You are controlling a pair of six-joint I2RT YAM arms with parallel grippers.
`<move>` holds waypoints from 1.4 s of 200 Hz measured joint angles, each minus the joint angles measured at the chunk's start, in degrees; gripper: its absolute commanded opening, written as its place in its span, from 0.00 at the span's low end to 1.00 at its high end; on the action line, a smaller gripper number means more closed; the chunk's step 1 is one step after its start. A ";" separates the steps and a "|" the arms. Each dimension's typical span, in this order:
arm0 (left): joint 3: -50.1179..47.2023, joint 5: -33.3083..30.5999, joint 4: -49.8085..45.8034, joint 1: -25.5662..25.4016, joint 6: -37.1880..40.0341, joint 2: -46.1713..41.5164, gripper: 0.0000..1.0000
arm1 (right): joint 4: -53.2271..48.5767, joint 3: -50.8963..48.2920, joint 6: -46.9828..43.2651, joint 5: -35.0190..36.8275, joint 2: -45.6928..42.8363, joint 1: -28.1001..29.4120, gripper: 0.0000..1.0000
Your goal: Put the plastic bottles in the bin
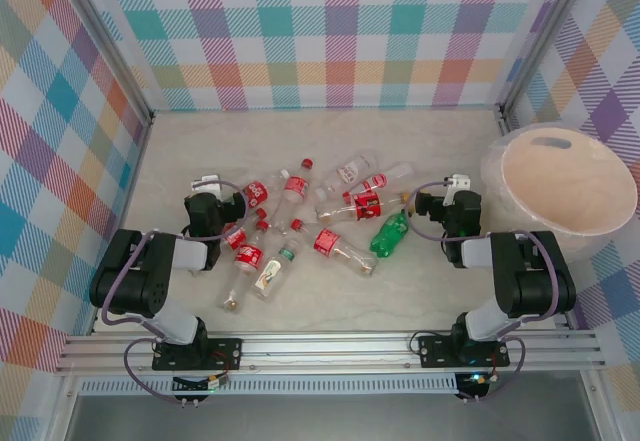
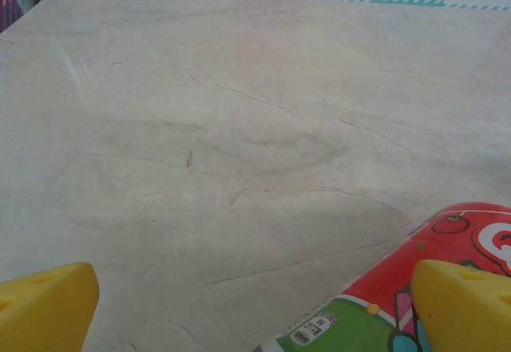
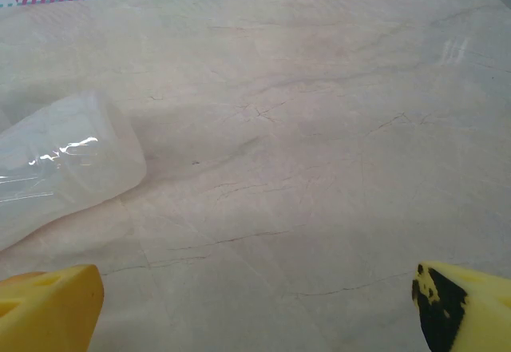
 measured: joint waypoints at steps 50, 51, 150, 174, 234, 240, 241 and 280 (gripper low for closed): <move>0.00 0.57 -0.02 0.37 -0.02 0.00 1.00 | 0.00 0.00 0.00 0.00 0.00 0.00 0.99; 0.00 0.59 -0.02 0.37 -0.02 0.00 0.99 | 0.00 0.00 0.02 0.00 0.00 0.00 0.99; 0.00 1.27 -0.04 0.59 -0.02 0.00 1.00 | 0.00 0.00 0.00 0.00 0.00 0.00 0.99; 0.00 1.33 -0.09 0.59 -0.02 0.00 1.00 | -0.02 0.00 0.02 -0.15 0.00 -0.07 0.99; 1.46 1.79 -8.85 0.57 0.17 -5.99 1.00 | -11.47 4.90 -0.22 -1.66 -2.71 -0.11 0.99; 1.60 1.36 -10.45 0.50 0.15 -8.31 1.00 | -14.75 7.08 -0.22 -1.95 -3.76 -0.09 0.99; 1.64 1.22 -10.82 0.48 0.13 -8.83 1.00 | -15.06 7.32 -0.20 -1.97 -3.85 -0.09 0.99; 9.92 -1.92 -29.14 -0.15 -3.85 -25.55 1.00 | -32.48 17.27 2.10 -0.09 -13.22 1.29 0.99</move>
